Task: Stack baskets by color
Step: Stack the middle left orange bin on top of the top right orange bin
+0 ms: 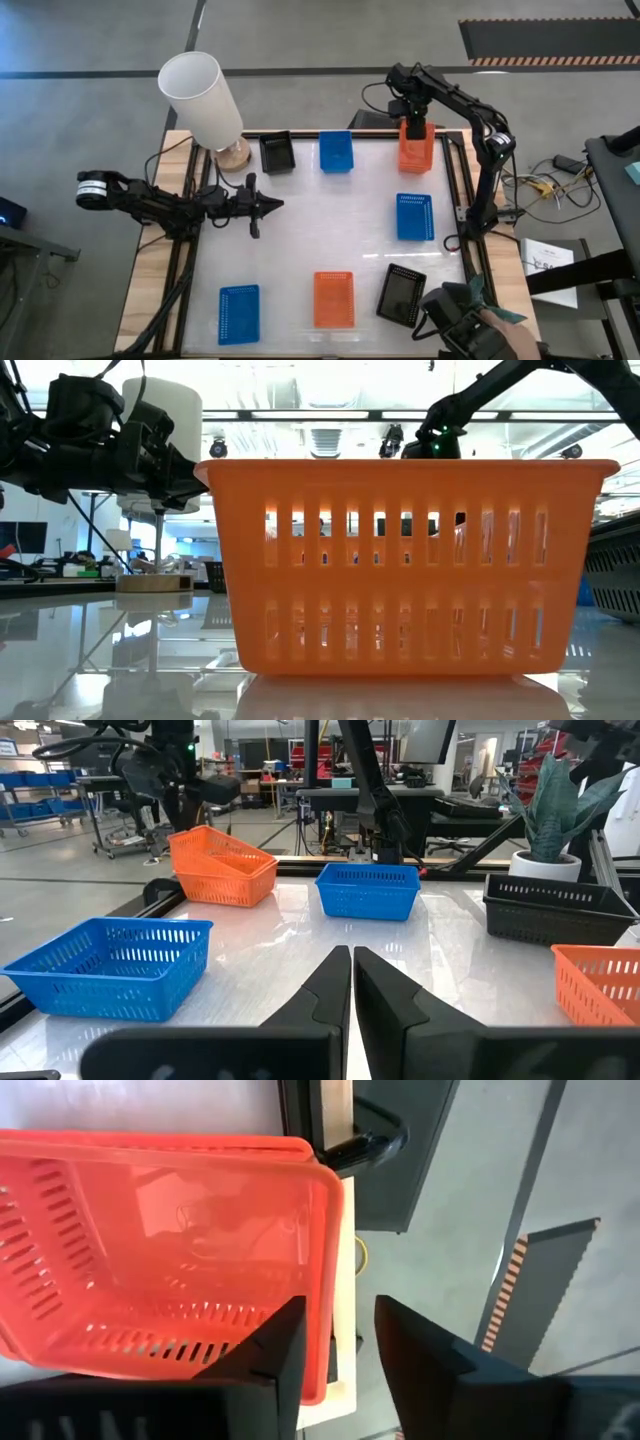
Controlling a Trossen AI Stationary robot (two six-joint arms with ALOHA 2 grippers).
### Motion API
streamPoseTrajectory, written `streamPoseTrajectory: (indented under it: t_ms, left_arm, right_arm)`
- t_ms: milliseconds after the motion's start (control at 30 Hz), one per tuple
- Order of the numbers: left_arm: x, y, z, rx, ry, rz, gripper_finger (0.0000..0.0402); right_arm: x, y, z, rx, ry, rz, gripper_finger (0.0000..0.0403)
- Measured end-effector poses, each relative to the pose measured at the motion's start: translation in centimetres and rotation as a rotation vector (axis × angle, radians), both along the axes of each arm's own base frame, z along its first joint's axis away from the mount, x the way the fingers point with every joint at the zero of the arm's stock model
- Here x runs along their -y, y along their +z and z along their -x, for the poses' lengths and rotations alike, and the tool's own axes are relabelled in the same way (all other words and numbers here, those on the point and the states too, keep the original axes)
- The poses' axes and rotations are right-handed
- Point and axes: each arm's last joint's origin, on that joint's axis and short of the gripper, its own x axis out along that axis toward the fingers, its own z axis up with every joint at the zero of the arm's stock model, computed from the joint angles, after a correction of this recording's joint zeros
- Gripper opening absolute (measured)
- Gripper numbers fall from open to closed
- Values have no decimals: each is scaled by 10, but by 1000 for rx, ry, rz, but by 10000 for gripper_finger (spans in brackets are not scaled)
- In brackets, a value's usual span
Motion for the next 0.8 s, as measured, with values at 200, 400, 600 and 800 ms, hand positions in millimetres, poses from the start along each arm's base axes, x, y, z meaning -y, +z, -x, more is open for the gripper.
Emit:
streamPoseTrajectory:
  t_ms: [200,400,600,800]
  left_arm:
    - [0,0,0,-1,0,0,0]
    - [0,-1,0,-8,-1,1,0]
    - [0,-1,0,-8,-1,2,0]
    - [0,-1,0,-7,-1,2,0]
  right_arm:
    - [-5,5,-3,31,-31,9,82]
    - [-5,4,-3,40,-46,-1,14]
    - [-3,-1,-4,41,-56,-14,9]
    - [0,-11,-7,55,-100,-37,12]
